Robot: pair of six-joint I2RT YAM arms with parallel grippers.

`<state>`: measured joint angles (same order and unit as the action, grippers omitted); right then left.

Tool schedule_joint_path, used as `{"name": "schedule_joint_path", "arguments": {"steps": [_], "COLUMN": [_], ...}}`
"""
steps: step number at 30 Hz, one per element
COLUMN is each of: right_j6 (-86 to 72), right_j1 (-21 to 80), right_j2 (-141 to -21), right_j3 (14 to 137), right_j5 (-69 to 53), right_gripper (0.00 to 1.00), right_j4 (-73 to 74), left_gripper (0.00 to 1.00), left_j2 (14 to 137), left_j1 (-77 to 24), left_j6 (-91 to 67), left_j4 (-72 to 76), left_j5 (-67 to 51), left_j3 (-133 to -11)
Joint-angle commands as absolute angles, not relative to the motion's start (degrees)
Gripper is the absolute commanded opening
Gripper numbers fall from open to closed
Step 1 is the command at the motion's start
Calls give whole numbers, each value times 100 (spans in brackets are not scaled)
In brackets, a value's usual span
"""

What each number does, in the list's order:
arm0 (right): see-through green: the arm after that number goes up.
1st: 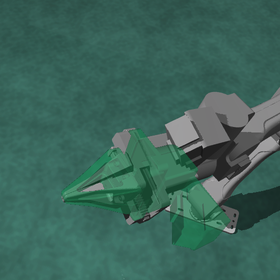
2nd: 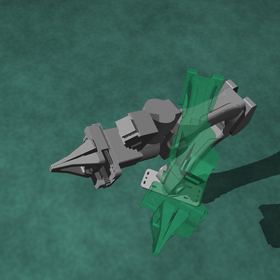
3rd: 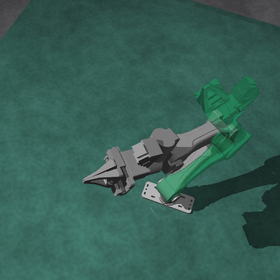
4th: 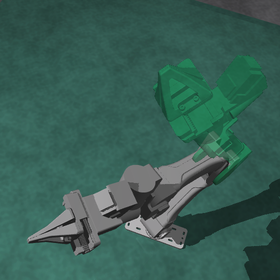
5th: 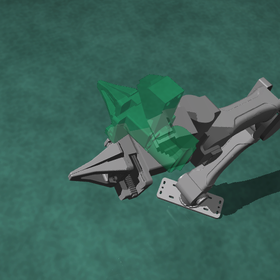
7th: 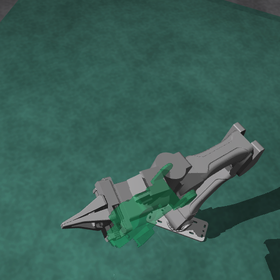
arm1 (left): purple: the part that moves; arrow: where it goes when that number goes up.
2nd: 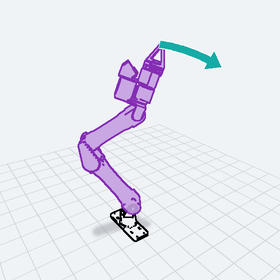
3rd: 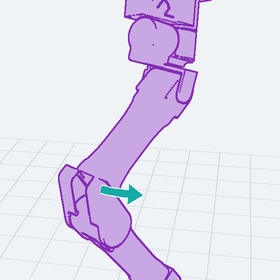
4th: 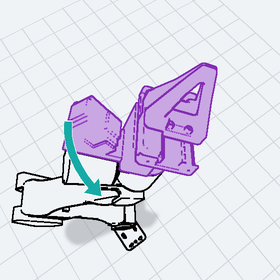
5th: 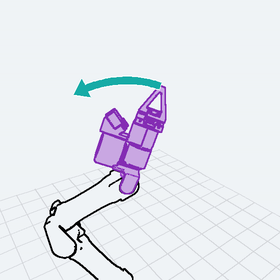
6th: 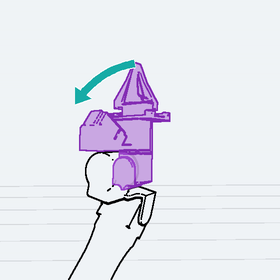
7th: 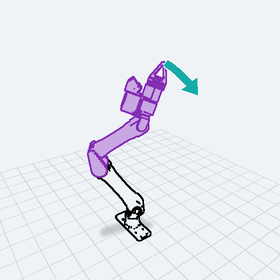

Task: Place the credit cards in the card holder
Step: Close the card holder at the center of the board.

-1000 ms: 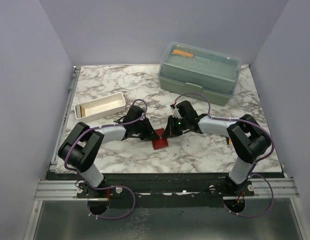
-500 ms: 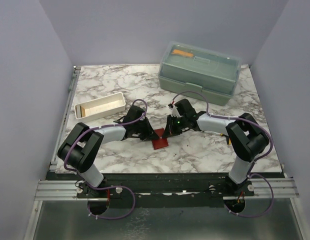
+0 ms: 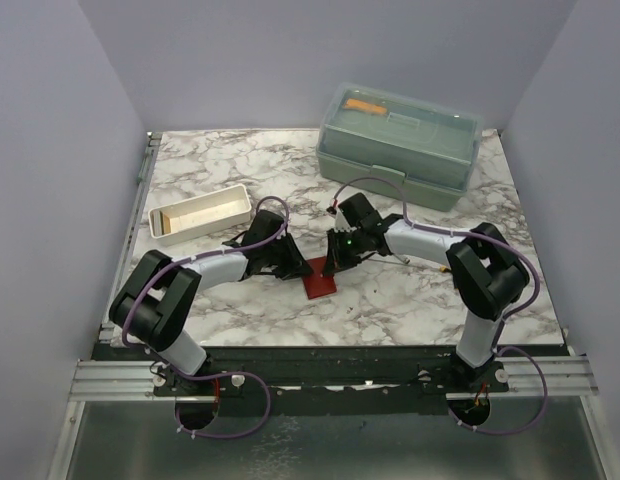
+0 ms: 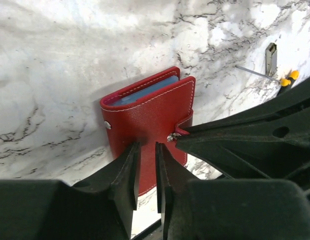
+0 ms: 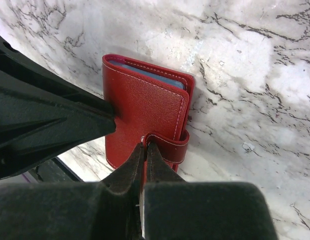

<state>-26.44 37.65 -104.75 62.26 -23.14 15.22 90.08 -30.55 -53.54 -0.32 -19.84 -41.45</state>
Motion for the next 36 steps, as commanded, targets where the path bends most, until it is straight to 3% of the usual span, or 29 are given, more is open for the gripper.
{"name": "schedule_joint_path", "arguments": {"steps": [1,17,25,32,36], "right_j6": [-2265,-2956,-3893,-3937,-3981], "right_j1": [3984,4909,5344,5335,5115], "right_j2": [-10893,-11563,-12177,-11519,-10998], "right_j3": [6437,7640,8327,7366,6543], "right_j5": [-1440,569,981,-333,-725], "right_gripper": [0,0,0,1,7], "right_j4": [2223,4101,4636,2663,1586], "left_gripper": [23,14,12,12,12], "left_j2": [9211,9349,9298,9259,9203], "left_j1": [-3033,-3032,-3037,-3032,-3037], "left_j6": [-5274,-5261,-5282,-5300,-5299], "left_j4": [-120,-26,-26,105,114], "left_j5": [-1650,-1670,-1688,-1797,-1815], "left_j3": [-3992,-4025,-3982,-3907,-3853]}}
